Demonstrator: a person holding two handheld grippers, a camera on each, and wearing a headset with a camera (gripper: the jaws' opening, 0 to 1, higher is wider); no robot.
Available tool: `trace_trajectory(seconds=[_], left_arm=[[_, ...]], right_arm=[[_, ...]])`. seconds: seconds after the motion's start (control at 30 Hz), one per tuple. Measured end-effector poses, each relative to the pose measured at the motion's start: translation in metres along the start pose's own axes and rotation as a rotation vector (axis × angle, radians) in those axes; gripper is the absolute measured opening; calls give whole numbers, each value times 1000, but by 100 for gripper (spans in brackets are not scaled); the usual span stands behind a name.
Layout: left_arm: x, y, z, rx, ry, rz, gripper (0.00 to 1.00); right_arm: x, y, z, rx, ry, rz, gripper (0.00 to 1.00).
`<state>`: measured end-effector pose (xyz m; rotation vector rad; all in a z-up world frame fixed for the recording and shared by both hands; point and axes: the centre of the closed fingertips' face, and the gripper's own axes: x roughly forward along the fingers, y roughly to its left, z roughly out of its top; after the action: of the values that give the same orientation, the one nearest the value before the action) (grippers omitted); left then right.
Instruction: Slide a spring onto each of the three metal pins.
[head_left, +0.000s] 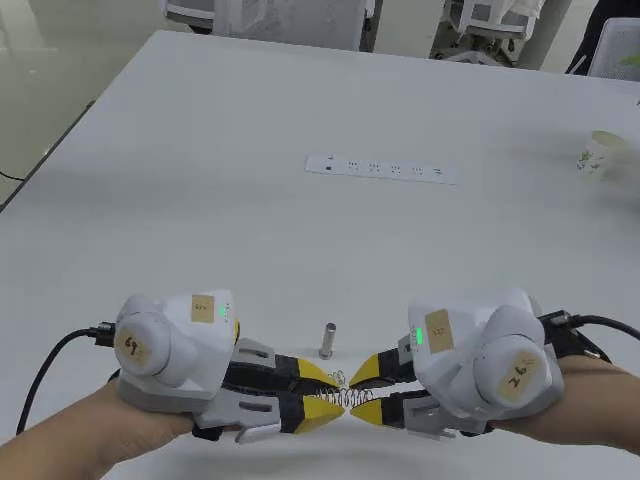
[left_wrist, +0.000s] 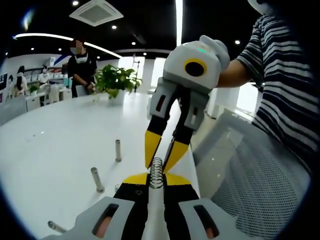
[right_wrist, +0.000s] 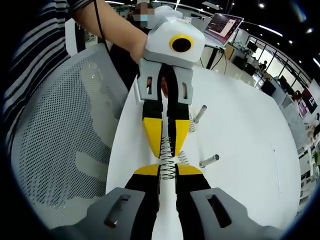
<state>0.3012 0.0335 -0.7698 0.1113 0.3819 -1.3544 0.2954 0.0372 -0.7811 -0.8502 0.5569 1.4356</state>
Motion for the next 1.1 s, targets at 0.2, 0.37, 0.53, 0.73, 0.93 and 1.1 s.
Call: trace_trajectory(seconds=[0.2, 0.37, 0.53, 0.73, 0.93, 1.1], left_arm=[[-1, -3, -3, -7, 10, -12, 2], [-3, -4, -5, -9, 17, -19, 2], [0, -6, -3, -11, 16, -30, 2], [1, -7, -2, -9, 17, -36, 2], [0, -2, -2, -7, 24, -42, 2], [0, 3, -2, 13, 39, -39, 2]], right_arm=[[-2, 3, -5, 6, 1, 8, 8], [-2, 5, -14, 23, 15, 7, 9], [-2, 5, -13, 40, -7, 7, 10], [-2, 6, -14, 42, -12, 13, 8], [-4, 2, -11, 0, -28, -13, 7], [-8, -4, -9, -30, -36, -36, 7]])
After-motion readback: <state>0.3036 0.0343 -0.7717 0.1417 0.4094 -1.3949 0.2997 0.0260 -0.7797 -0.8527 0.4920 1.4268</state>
